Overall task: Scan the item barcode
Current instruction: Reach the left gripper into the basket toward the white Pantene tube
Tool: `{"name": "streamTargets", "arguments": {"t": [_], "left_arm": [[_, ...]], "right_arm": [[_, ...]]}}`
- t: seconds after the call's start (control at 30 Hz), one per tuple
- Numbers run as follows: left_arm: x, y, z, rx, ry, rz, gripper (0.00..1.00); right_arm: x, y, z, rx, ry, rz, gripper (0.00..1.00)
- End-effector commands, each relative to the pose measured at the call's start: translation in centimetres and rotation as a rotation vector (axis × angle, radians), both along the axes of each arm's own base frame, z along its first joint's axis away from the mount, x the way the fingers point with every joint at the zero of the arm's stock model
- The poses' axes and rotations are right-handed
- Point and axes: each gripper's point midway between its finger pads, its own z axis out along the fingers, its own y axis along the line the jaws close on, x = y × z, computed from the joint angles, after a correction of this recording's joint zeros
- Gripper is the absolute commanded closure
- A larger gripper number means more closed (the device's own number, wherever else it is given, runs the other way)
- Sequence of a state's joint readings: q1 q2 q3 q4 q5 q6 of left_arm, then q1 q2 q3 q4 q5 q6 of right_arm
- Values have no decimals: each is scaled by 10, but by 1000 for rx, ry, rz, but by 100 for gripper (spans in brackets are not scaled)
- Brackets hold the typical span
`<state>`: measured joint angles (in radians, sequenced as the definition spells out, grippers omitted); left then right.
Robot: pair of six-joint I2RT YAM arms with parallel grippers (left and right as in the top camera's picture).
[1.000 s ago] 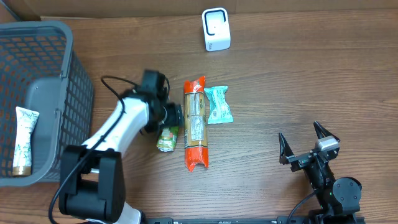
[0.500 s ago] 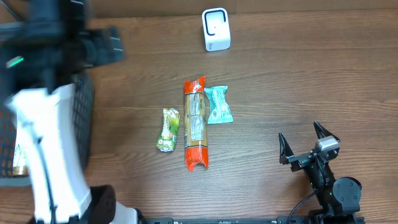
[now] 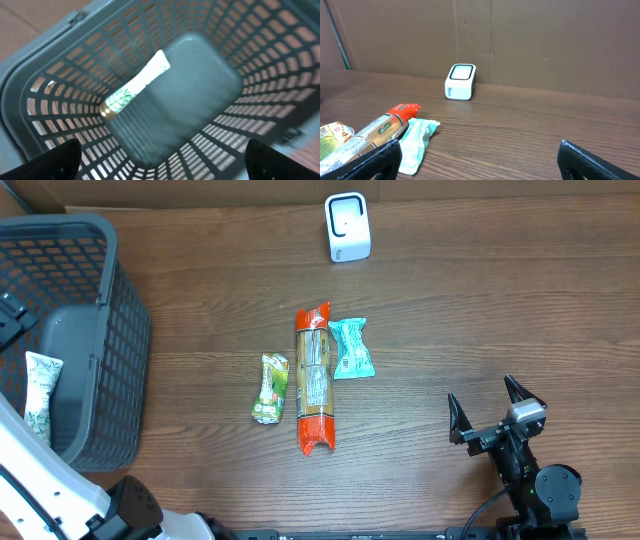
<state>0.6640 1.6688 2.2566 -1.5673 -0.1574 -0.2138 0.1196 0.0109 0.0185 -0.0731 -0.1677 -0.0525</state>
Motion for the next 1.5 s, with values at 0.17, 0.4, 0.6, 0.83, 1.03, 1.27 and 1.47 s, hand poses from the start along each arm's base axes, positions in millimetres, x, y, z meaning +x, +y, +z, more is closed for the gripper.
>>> {"name": "streamTargets", "arguments": {"t": [0.17,0.4,0.6,0.83,1.03,1.27,1.47], "left_arm": [[-2,23,-76,-34,168,71,3],[17,43,-138,42,281,-122,2],[34,57,-177,134,319,-264,0],[54,73,-209,241,299,-333,1],[59,84,-243,235,348,-368,2],[35,105,-284,173,451,-314,0],[5,122,-308,140,563,-256,1]], "right_arm": [[0,-1,-2,-1,-1,-6,0],[0,-1,-2,-1,-1,-6,0],[0,-1,-2,-1,-1,-6,0],[0,-1,-2,-1,-1,-6,0],[0,-1,-2,-1,-1,-6,0],[0,-1,-2,-1,-1,-6,0],[0,-1,-2,-1,-1,-6,0]]}}
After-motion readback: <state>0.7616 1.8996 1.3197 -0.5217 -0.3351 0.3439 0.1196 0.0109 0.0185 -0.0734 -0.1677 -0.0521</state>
